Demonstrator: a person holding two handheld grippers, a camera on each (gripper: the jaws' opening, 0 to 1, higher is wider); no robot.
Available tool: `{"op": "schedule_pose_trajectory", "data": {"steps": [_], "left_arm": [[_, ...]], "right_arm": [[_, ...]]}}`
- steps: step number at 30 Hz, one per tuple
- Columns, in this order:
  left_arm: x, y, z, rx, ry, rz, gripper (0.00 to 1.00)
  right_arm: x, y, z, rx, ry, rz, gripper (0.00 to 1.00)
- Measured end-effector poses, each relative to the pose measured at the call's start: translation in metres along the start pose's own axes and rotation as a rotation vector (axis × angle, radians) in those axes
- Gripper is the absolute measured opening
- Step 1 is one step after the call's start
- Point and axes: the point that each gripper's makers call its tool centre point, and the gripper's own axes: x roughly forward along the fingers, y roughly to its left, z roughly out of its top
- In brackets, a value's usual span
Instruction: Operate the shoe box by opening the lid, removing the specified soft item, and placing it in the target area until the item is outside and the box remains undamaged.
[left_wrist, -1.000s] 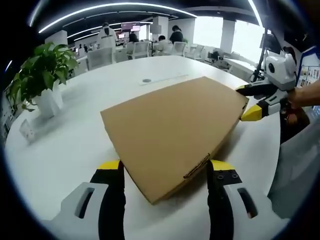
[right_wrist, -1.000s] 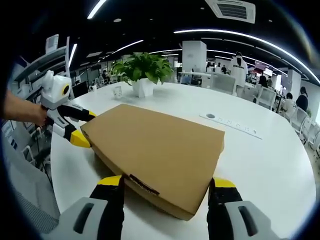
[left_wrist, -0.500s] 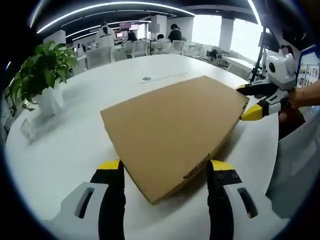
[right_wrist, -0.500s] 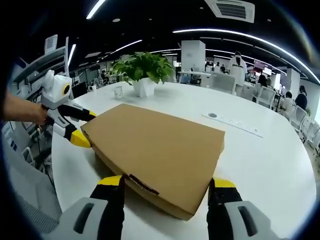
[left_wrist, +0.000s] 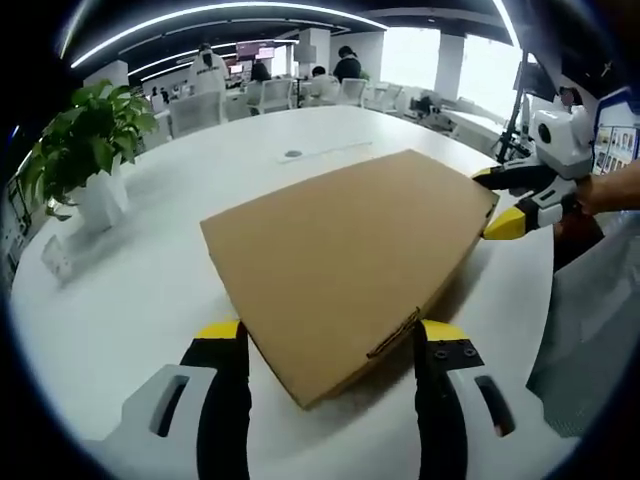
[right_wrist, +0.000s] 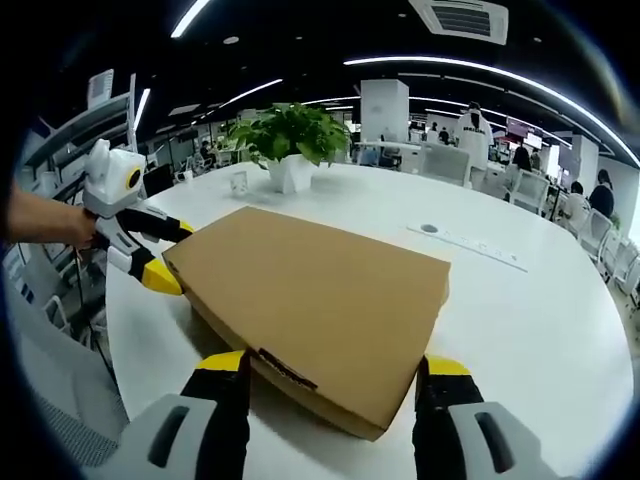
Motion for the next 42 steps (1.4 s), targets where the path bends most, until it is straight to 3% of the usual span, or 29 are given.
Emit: {"op": "schedule_pose_trajectory", "data": {"steps": [42], "left_arm": [[-0.033, 0.005, -0.028, 0.018, 0.023, -0.019, 0.65]], "right_arm": [[-0.010, 0.045, -0.010, 0.011, 0.012, -0.010, 0.64]]}}
